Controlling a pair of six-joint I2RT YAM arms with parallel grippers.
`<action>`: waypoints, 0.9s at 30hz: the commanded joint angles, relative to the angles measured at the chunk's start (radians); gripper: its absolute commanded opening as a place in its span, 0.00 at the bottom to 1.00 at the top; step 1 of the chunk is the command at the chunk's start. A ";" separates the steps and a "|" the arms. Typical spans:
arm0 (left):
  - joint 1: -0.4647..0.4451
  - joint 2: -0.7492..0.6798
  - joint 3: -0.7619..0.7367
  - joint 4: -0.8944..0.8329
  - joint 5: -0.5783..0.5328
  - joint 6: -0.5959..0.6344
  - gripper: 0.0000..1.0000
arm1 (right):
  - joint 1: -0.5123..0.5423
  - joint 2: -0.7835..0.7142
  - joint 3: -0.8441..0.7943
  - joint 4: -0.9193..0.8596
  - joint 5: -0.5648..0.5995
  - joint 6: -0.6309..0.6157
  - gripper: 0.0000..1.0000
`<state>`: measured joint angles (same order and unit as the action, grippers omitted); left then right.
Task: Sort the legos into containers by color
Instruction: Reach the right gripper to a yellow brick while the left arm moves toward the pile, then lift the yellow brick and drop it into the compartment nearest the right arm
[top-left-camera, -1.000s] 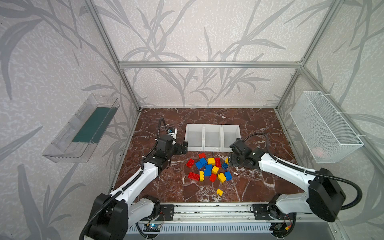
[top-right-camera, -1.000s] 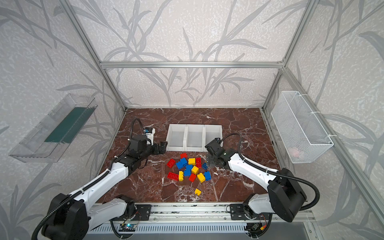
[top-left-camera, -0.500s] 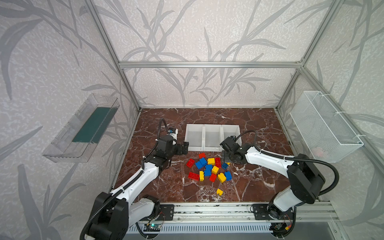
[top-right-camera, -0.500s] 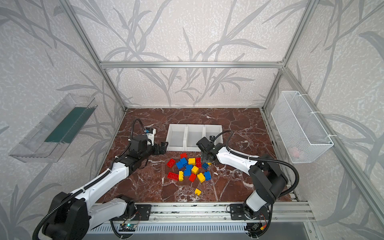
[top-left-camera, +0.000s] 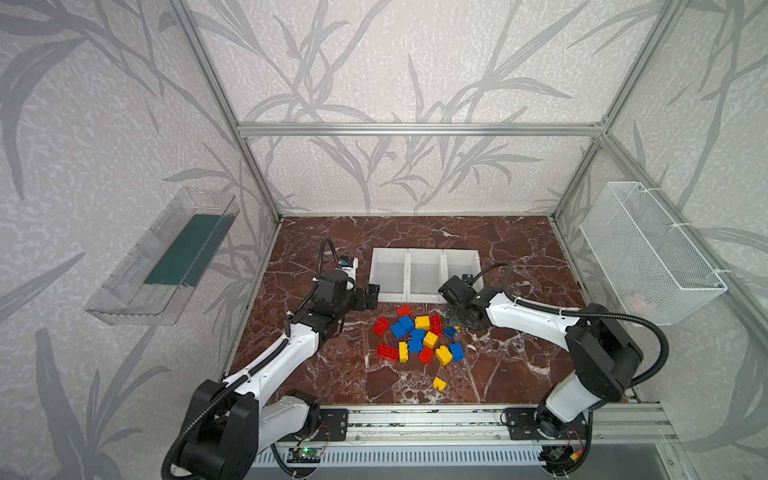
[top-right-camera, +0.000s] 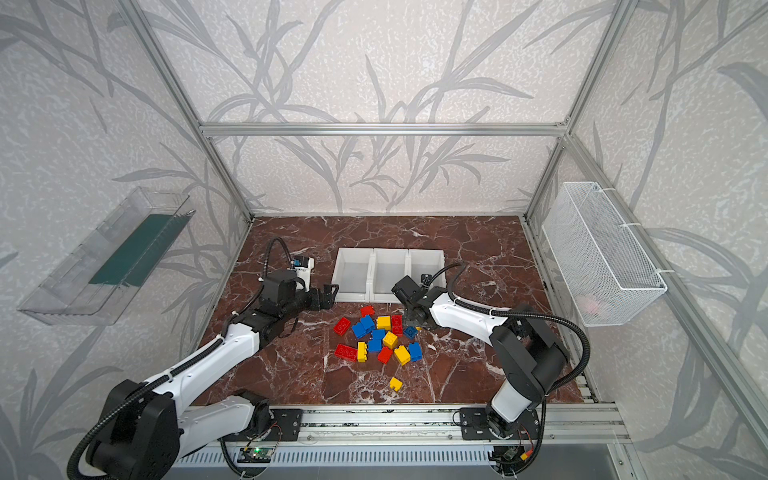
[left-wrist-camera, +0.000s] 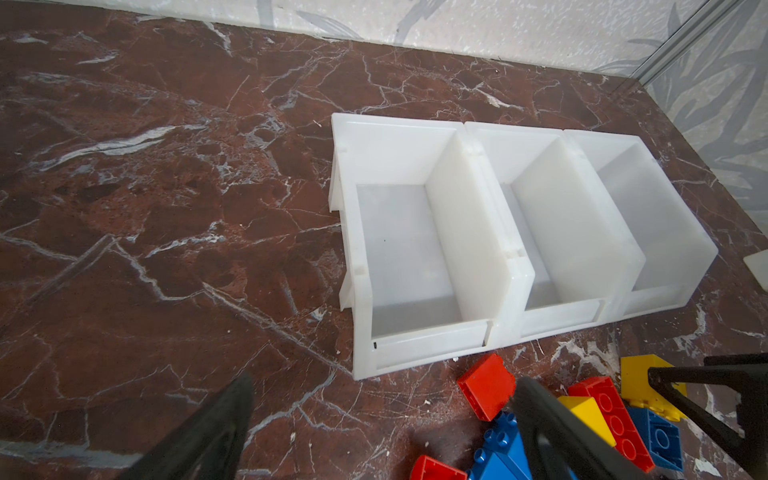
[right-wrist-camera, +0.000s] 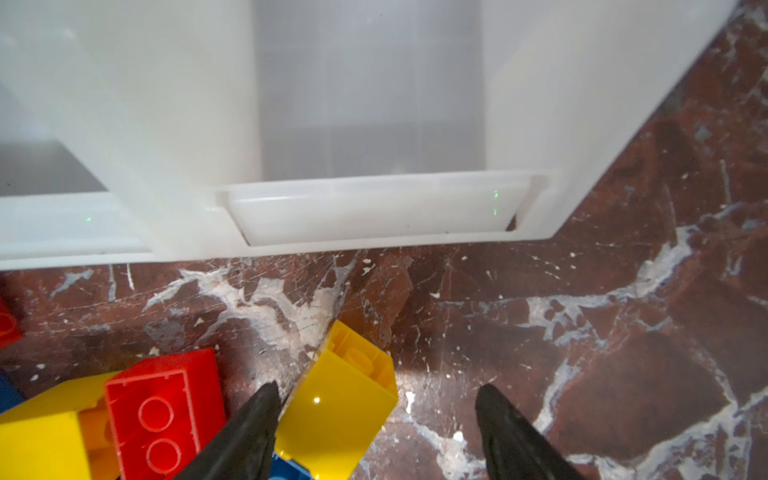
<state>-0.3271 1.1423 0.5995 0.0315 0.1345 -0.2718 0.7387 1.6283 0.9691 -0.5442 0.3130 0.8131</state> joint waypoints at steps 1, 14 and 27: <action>-0.007 0.002 -0.008 0.013 0.008 -0.013 0.99 | 0.005 -0.018 -0.012 -0.033 0.029 0.017 0.67; -0.012 -0.017 -0.012 -0.001 -0.005 -0.024 0.99 | 0.005 -0.018 -0.044 -0.002 0.012 0.035 0.58; -0.015 -0.023 -0.015 -0.003 -0.013 -0.027 0.99 | 0.005 -0.034 -0.068 0.017 0.002 0.034 0.35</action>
<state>-0.3382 1.1393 0.5991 0.0307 0.1322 -0.2901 0.7387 1.6241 0.9173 -0.5205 0.3130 0.8413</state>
